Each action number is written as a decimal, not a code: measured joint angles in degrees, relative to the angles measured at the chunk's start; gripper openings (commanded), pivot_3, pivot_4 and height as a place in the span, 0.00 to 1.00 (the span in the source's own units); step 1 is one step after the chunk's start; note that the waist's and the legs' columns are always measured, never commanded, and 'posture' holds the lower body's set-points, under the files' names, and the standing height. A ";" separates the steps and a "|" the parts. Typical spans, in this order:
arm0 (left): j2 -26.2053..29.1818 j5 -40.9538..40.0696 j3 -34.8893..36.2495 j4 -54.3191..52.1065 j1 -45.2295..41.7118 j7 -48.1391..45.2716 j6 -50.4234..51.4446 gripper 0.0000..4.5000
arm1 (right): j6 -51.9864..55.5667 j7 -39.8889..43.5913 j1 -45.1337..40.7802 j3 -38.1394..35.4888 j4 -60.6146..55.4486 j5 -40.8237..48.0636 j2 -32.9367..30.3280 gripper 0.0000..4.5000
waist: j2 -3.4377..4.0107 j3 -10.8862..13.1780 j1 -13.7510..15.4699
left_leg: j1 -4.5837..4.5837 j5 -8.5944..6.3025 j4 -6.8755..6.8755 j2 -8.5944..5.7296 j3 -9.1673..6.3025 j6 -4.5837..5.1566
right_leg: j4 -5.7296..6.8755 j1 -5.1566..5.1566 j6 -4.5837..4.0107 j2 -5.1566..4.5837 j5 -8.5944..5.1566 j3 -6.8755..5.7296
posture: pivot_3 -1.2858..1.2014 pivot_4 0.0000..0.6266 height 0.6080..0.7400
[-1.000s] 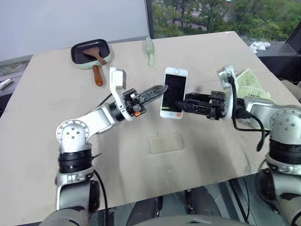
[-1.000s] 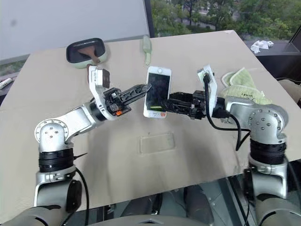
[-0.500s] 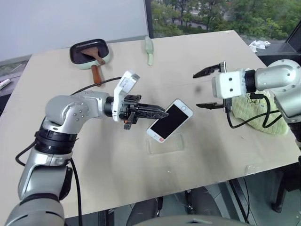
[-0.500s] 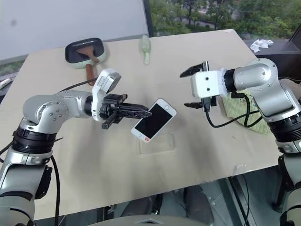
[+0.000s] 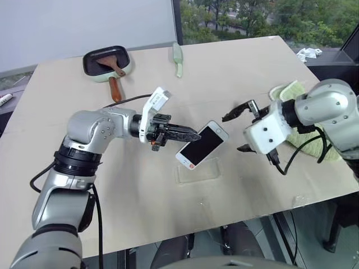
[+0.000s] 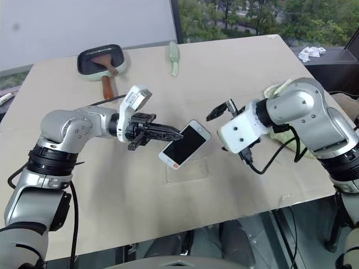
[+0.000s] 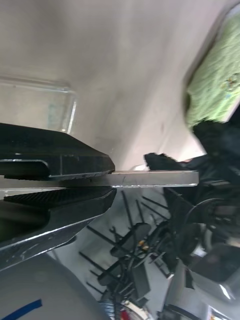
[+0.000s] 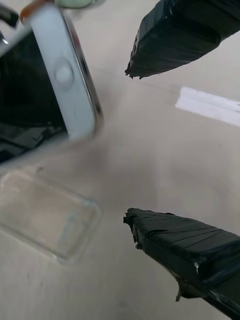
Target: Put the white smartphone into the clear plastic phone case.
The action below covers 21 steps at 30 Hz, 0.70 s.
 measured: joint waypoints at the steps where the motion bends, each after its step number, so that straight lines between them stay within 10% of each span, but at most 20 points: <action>1: -0.11 0.46 -0.17 0.29 -0.01 -0.32 0.00 0.00 | 0.62 0.04 -0.34 0.15 -0.02 -0.43 0.74 1.00 | 0.00 0.00 0.03 | 0.00 0.00 0.00 0.00 0.00 0.00 | -0.01 0.00 0.00 0.00 0.00 -0.01 | 0.52 0.24 1.00; 21: -2.03 3.69 -0.74 1.05 -0.07 -2.90 0.21 0.00 | -2.01 2.49 -1.71 1.38 -2.11 -0.16 7.08 1.00 | 0.00 0.00 -0.02 | -0.03 0.00 0.03 -0.02 -0.03 0.00 | 0.00 -0.01 0.00 -0.02 0.00 -0.04 | 0.52 0.24 1.00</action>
